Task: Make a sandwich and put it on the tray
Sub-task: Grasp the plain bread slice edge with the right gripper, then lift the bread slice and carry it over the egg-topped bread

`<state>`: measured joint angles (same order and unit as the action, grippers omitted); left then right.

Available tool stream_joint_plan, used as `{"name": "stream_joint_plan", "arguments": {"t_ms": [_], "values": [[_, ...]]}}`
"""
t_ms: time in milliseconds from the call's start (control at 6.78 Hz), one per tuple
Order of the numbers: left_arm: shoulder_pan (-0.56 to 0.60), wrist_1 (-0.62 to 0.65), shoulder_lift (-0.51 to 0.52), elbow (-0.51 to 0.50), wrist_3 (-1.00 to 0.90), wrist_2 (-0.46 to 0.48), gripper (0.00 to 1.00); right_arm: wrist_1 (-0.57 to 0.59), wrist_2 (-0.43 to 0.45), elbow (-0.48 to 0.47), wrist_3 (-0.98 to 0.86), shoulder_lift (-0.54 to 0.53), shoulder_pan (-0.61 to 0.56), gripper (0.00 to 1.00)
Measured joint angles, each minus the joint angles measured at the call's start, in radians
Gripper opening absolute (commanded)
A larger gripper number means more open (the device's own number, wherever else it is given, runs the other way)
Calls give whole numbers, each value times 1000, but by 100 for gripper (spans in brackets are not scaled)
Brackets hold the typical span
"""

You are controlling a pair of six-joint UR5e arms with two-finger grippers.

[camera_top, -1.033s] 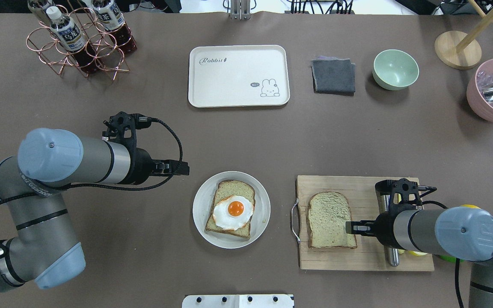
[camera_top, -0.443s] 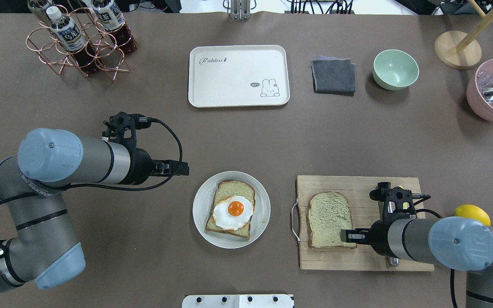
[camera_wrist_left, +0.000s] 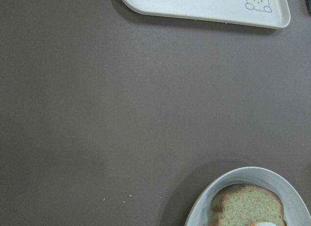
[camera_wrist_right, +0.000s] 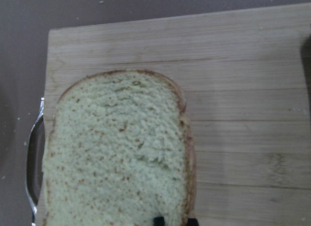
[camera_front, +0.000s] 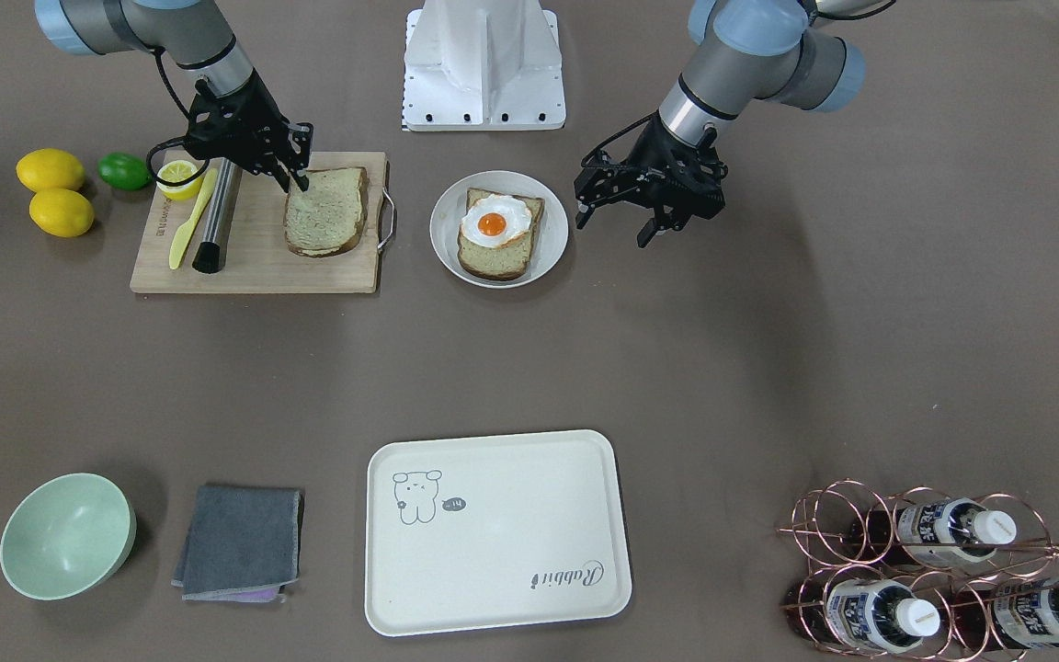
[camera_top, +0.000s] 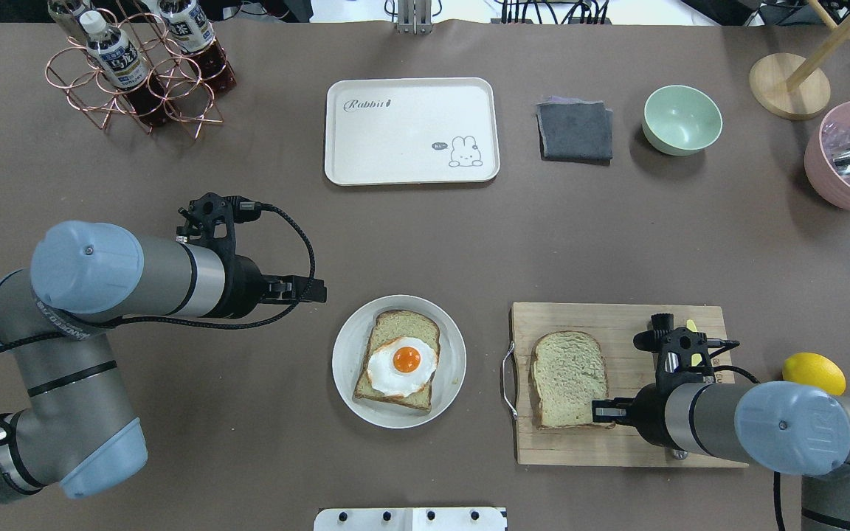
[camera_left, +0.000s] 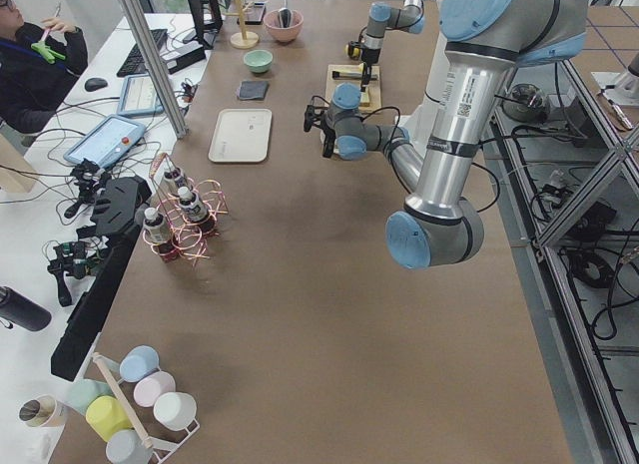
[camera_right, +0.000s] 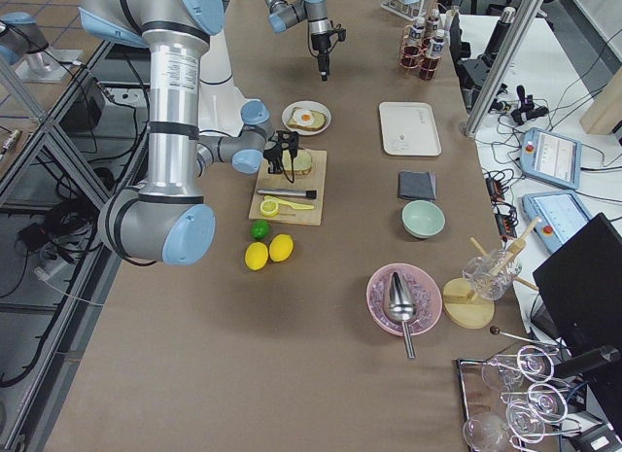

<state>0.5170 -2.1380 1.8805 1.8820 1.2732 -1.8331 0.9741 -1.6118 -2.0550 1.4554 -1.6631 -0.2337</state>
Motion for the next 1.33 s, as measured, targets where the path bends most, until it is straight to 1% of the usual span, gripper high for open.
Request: {"name": "stream_joint_plan", "arguments": {"t_ms": [443, 590, 885, 1033, 1328], "values": [[0, 0, 1, -1, -1, 0, 98, 0, -6, -21, -2, -7, -15, 0], [0, 0, 1, -1, -1, 0, 98, -1, -26, -48, -2, -11, -37, 0], [0, 0, 2, -1, -2, -1, 98, -1, -106, -105, -2, 5, -110, 0], [0, 0, 2, -2, -2, -2, 98, 1, -136, -110, -1, 47, -135, 0], [0, -1, 2, -8, -3, -3, 98, 8, -142, -64, 14, 165, -142, 0]]}}
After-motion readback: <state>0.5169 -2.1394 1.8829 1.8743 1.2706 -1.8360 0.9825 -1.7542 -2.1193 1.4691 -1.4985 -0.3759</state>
